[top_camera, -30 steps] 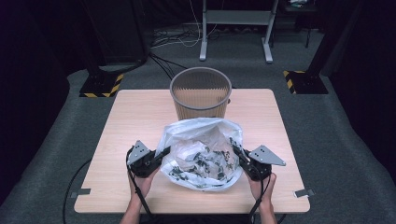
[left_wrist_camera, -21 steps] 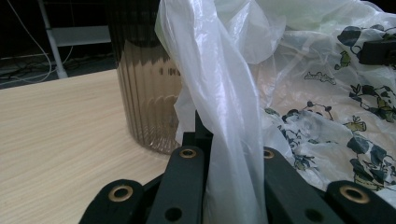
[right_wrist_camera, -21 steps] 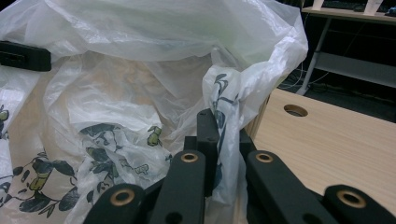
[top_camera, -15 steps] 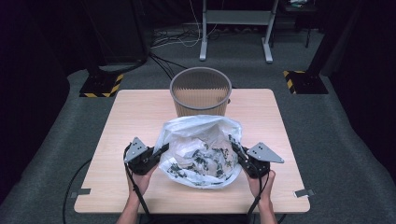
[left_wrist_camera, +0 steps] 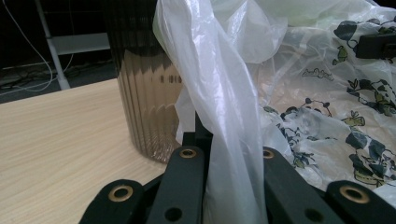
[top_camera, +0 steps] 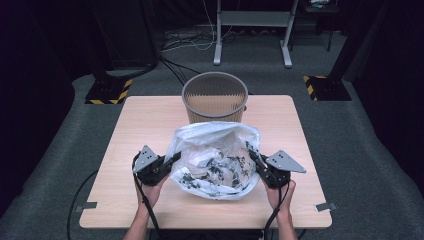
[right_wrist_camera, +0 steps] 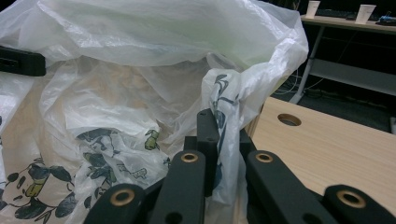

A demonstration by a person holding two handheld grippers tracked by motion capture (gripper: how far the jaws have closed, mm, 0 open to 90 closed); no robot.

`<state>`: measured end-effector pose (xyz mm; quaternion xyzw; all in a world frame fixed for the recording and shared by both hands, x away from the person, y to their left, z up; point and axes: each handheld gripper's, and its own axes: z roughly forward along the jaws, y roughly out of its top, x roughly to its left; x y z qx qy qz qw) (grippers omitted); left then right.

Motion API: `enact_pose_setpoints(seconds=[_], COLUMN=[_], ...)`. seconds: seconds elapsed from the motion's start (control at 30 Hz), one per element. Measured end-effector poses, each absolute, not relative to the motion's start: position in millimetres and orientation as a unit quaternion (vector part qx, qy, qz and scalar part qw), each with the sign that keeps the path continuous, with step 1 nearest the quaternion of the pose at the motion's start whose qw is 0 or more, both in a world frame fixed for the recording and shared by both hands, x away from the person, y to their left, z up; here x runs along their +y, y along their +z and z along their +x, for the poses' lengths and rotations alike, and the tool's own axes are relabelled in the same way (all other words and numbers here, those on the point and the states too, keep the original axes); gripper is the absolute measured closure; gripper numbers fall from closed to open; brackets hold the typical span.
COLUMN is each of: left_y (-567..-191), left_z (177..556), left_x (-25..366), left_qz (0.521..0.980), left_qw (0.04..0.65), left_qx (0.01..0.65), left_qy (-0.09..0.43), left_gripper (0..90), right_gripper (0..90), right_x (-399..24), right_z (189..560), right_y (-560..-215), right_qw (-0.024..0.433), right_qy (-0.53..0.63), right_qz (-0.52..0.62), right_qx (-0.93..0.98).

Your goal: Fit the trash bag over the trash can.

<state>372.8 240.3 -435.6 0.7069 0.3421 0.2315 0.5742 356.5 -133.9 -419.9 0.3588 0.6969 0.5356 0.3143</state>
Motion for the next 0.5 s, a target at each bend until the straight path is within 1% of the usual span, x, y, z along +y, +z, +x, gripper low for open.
enact_pose_setpoints(seconds=[0.5], left_y=[-420.5], left_z=[368.6], left_x=[240.9], left_qz=[0.699], left_qw=[0.583], left_qx=[0.330], left_qy=[0.251], left_gripper=[87.6], right_gripper=[89.0], right_x=[-130.5], right_z=[352.3], right_y=[-402.3], right_qw=[0.332], right_qy=[0.547], right_qz=[0.338], right_qx=[0.690])
